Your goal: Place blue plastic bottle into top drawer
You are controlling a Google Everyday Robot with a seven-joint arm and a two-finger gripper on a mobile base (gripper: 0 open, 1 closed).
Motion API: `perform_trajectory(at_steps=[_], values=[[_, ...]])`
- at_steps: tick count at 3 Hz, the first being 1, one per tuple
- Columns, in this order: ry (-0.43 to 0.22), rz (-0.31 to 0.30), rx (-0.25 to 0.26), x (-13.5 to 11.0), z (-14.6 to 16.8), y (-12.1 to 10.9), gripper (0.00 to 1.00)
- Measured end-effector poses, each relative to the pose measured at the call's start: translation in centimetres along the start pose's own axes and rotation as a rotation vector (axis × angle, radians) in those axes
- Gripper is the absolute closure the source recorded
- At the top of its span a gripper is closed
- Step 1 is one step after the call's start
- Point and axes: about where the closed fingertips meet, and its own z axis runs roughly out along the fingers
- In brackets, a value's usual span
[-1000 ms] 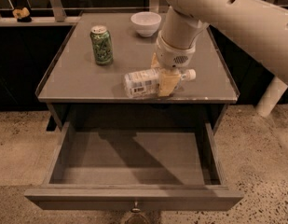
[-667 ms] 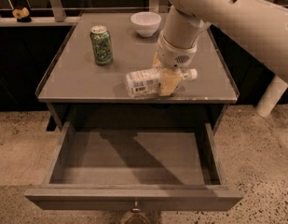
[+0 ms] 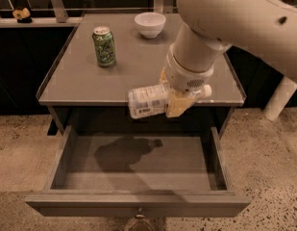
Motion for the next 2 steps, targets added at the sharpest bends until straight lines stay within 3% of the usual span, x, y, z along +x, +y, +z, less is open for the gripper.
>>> perform_trajectory(at_steps=[1, 2], values=[[0.006, 0.076, 0.078, -0.9, -1.9, 6.1, 1.00], [0.041, 0.101, 0.038, 0.7, -0.3, 9.2, 1.00]])
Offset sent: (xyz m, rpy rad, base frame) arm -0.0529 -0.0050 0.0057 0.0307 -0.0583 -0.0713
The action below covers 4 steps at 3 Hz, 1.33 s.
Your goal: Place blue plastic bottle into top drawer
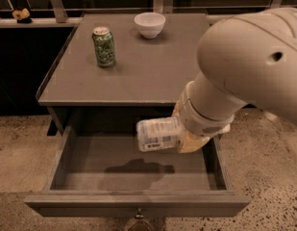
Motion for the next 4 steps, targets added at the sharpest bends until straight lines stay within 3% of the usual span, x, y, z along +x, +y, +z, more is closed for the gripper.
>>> perform_trajectory(at_steps=[1, 2, 3, 4], values=[[-0.001, -0.002, -0.002, -0.1, 0.1, 0.0, 1.00], [-0.033, 0.050, -0.034, 0.8, 2.6, 0.8, 1.00], [-0.123, 0.155, -0.069, 2.3, 7.7, 2.8, 1.00], [-0.123, 0.155, -0.069, 2.3, 7.7, 2.8, 1.00]])
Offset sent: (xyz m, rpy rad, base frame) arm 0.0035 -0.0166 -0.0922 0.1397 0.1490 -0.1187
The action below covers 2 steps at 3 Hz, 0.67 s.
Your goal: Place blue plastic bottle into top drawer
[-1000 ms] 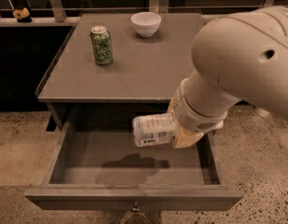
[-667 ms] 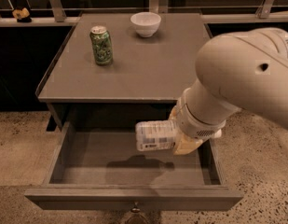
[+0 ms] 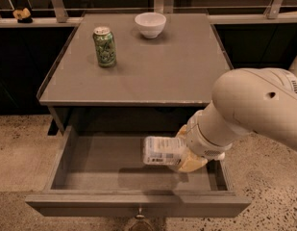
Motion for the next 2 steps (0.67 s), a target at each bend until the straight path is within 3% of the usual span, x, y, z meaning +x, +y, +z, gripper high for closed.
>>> perform_trajectory(at_steps=[1, 2], values=[[-0.022, 0.000, 0.027, 0.7, 0.0, -1.4, 1.00], [-0.060, 0.006, 0.066, 2.3, 0.8, -4.2, 1.00]])
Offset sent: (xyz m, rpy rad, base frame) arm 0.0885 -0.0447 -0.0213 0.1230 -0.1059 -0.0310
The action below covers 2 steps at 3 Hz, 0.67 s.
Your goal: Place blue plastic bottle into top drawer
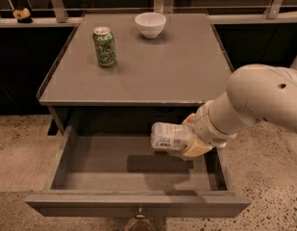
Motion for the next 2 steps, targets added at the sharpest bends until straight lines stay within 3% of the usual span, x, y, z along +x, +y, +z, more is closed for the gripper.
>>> perform_trajectory(at_steps=[1, 2], values=[[-0.018, 0.012, -0.018, 1.5, 3.1, -1.7, 1.00], [-0.015, 0.003, -0.093, 1.8, 7.0, -1.1, 1.00]])
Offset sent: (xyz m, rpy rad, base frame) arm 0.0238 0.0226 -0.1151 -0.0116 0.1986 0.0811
